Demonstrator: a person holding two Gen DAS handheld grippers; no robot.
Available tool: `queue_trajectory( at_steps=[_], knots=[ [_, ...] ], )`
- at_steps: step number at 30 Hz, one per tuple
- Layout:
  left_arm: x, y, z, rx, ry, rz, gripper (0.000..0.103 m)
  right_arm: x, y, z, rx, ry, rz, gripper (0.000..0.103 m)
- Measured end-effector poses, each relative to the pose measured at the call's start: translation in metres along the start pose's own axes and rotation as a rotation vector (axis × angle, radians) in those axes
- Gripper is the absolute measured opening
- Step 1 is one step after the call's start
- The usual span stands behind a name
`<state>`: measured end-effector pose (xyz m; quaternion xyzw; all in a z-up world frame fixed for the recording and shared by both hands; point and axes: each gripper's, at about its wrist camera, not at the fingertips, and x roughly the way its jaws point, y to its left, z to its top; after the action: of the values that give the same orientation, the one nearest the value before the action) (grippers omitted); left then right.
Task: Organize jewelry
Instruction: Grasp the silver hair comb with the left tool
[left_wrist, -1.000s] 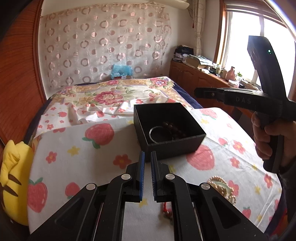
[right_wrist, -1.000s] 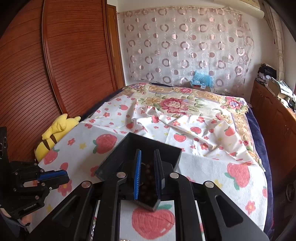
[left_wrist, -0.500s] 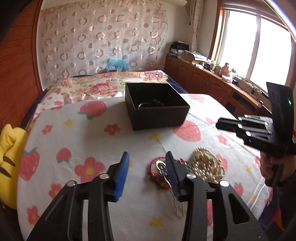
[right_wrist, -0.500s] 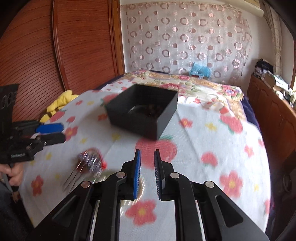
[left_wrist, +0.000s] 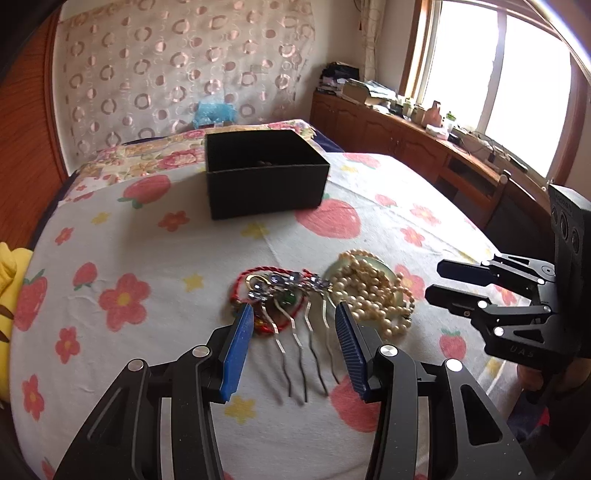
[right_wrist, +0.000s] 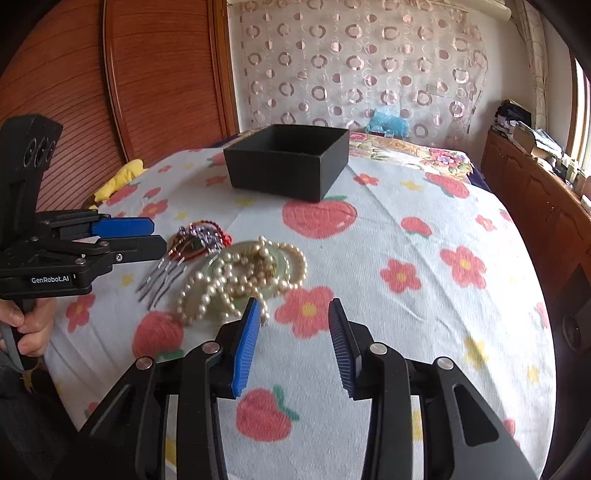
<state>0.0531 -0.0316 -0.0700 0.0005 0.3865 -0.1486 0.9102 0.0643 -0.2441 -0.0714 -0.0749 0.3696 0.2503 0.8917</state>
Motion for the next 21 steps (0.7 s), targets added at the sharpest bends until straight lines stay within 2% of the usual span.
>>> queue_trajectory(
  at_steps=[10,15,21],
  knots=[
    [0.017,-0.019,-0.005,0.068,0.049,0.051,0.044,0.002,0.004,-0.009,-0.011,-0.007,-0.009,0.041],
    [0.02,-0.021,-0.008,0.083,0.063,0.074,0.038,0.0,0.004,-0.009,-0.009,-0.016,-0.008,0.041],
    [0.021,-0.026,-0.011,0.124,0.072,0.125,0.036,0.0,0.004,-0.009,-0.01,-0.014,-0.011,0.041]
  ],
)
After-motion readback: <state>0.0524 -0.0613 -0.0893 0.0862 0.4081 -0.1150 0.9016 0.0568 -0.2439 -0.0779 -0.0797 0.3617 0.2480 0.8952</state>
